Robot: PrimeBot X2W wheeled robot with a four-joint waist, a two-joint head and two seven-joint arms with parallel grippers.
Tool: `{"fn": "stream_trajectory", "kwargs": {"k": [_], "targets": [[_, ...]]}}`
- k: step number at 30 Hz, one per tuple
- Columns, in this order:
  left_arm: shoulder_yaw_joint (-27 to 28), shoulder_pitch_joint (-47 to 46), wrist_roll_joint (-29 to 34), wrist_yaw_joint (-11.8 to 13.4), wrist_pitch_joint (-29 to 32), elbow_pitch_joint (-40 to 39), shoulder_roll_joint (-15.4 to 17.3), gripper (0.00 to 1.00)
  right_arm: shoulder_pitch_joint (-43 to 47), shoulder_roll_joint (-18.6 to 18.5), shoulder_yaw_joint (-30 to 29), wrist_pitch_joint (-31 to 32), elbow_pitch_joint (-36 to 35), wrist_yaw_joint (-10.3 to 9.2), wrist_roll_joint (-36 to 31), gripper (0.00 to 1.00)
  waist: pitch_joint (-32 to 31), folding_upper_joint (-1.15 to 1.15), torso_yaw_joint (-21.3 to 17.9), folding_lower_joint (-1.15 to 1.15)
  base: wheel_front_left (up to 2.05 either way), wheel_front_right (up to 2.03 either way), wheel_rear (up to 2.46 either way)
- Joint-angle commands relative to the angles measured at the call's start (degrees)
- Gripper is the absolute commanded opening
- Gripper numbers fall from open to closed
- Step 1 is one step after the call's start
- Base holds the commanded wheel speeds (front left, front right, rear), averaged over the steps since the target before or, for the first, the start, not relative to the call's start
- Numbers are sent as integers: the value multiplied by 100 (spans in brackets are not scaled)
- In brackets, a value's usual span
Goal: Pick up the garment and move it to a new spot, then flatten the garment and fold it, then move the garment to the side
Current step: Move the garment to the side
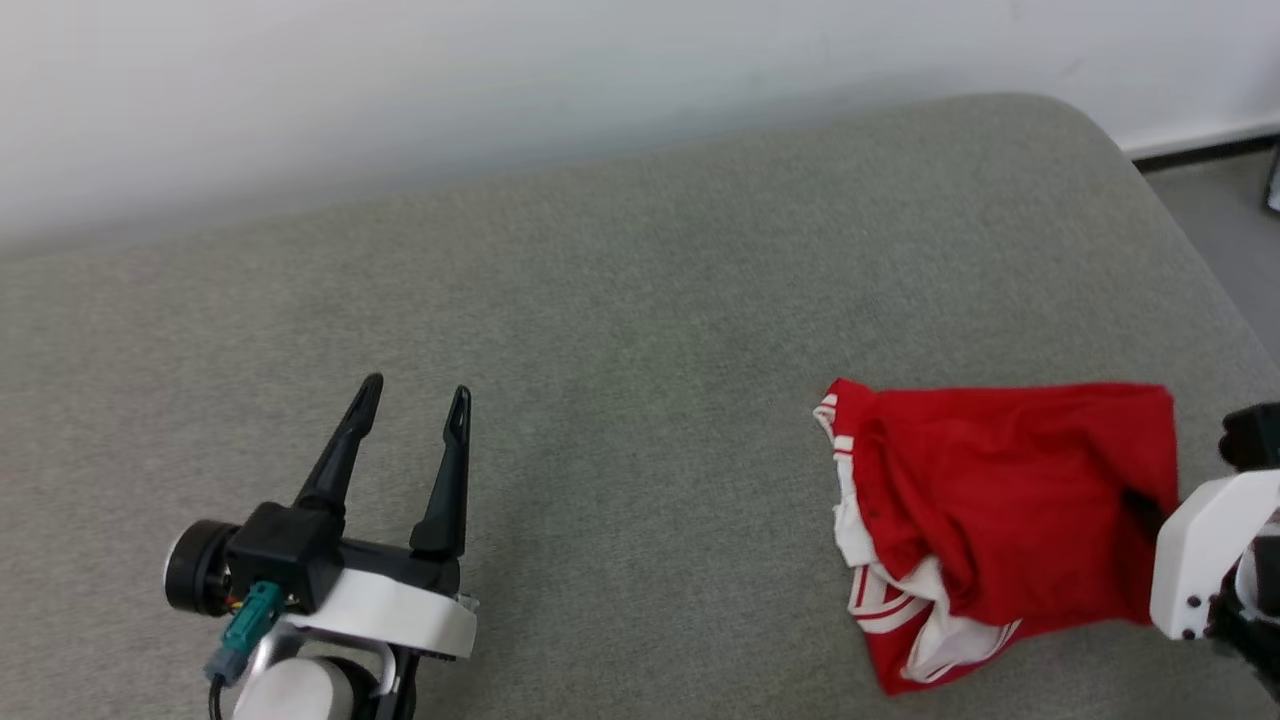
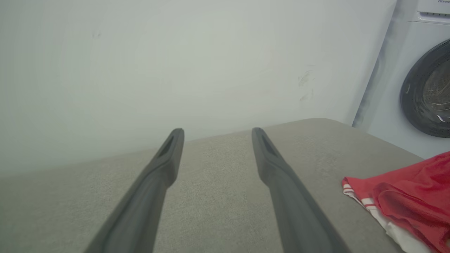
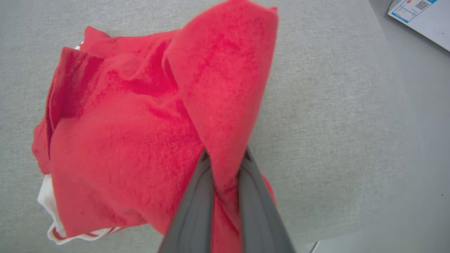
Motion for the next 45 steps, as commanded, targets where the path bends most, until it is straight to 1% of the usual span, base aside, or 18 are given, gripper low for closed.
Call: {"fn": "stream_trajectory", "kwargs": {"k": [1, 4, 9, 13, 17, 20, 21, 22, 23, 24, 28, 31, 33, 39, 44, 45], "targets": [[7, -206, 55, -27, 28, -91, 82, 100, -307, -52, -100, -134, 101, -7, -119, 0, 607, 0, -488, 0, 0, 0, 0], [-28, -475, 128, -94, 100, -259, 153, 100, -709, -110, -323, -381, 304, -7, -306, 0, 1061, 0, -641, 0, 0, 0, 0], [-79, -915, 279, -188, 221, -522, 310, 100, -1378, -193, -746, -825, 682, -7, -621, 0, 1727, 0, -741, 0, 0, 0, 0], [-93, -1196, 369, -234, 313, -709, 409, 100, -1824, -233, -1134, -1170, 997, -7, -800, 0, 2144, 0, -712, 0, 0, 0, 0], [-122, -1427, 413, -298, 365, -823, 464, 100, -2165, -284, -1550, -1490, 1351, -7, -1012, 0, 2426, 0, -603, 0, 0, 0, 0], [-128, -1529, 415, -304, 377, -868, 477, 100, -2345, -281, -1686, -1881, 1530, -7, -1161, 0, 2556, 0, -504, 0, 0, 0, 0], [-128, -1547, 415, -294, 380, -869, 478, 100, -2363, -228, -1728, -1990, 1618, -7, -1192, 7, 2585, 0, -474, 0, 0, 0, 0], [-132, -1568, 408, -288, 373, -872, 471, 100, -2390, -196, -1759, -2128, 1676, -7, -1260, 38, 2606, 0, -442, 0, 0, 0, 0], [-135, -1586, 402, -284, 367, -871, 466, 100, -2421, -172, -1801, -2265, 1737, -7, -1315, 85, 2623, 0, -408, 0, 0, 0, 0], [-143, -1593, 396, -275, 355, -857, 455, 100, -2435, -129, -1895, -2341, 1855, -7, -1347, 100, 2628, 0, -374, 0, 0, 0, 0], [-145, -1554, 368, -251, 307, -761, 424, 100, -2504, -35, -2263, -2832, 2071, -7, -1705, 100, 2542, 0, -245, 0, 0, 0, 0], [-148, -1450, 321, -225, 254, -669, 384, 100, -2494, 72, -2517, -3252, 2017, -7, -1890, 100, 2362, 0, -149, 0, 0, 0, 0], [-147, -1370, 290, -194, 204, -604, 338, 100, -2400, 145, -2548, -3503, 1926, -7, -1924, 100, 2191, 0, -86, 0, 0, 0, 0], [-102, -1058, 156, -65, 86, -409, 153, 100, -1919, 388, -2297, -3982, 1382, -7, -1783, 100, 1590, 0, 83, 0, 0, 0, 0], [-73, -775, 37, 7, 23, -242, -17, 100, -1328, 638, -1905, -4096, 696, -7, -1552, 100, 1114, 0, 299, 0, 0, 0, 0], [-73, -775, 37, 7, 23, -242, -17, 100, -1328, 638, -1905, -4096, 696, -7, -1552, 100, 1114, 0, 299, 0, 0, 0, 0]]}}
